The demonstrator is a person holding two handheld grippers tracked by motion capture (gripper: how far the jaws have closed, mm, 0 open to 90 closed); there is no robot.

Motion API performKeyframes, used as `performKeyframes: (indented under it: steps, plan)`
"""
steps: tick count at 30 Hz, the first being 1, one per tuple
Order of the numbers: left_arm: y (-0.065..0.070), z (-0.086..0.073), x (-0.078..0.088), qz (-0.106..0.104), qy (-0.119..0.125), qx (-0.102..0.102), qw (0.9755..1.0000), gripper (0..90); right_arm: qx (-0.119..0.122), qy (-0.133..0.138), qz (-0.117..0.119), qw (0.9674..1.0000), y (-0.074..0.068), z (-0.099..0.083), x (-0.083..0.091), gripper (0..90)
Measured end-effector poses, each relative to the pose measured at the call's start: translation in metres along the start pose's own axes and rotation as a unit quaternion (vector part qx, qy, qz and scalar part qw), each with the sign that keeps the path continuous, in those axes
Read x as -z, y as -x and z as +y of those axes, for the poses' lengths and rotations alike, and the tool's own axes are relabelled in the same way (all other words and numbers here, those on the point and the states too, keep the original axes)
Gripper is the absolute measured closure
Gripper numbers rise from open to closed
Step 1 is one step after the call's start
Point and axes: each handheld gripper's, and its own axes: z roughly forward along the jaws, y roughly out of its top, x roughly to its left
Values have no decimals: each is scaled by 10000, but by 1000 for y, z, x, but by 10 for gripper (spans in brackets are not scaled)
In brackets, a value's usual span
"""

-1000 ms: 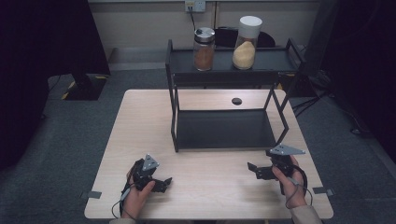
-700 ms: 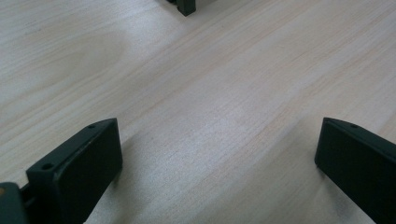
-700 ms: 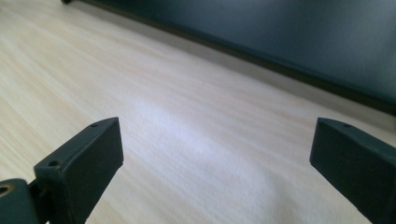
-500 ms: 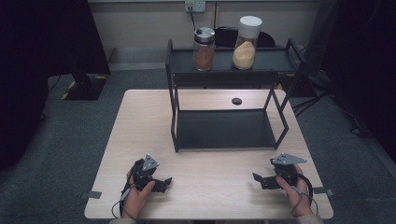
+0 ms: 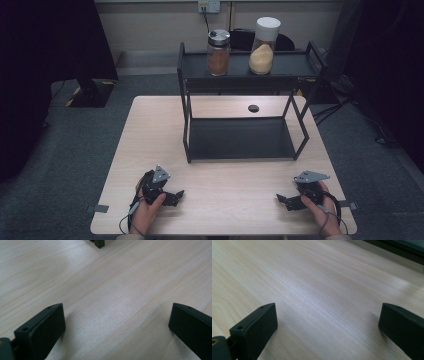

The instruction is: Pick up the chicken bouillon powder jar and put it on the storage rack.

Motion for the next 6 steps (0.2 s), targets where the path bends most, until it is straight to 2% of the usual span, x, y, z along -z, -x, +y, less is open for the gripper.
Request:
performKeyframes:
  steps: [6]
  plan:
    - [-2, 0, 0, -44, -10, -41, 10000, 0, 42, -60, -61, 10000, -3, 2, -1, 0]
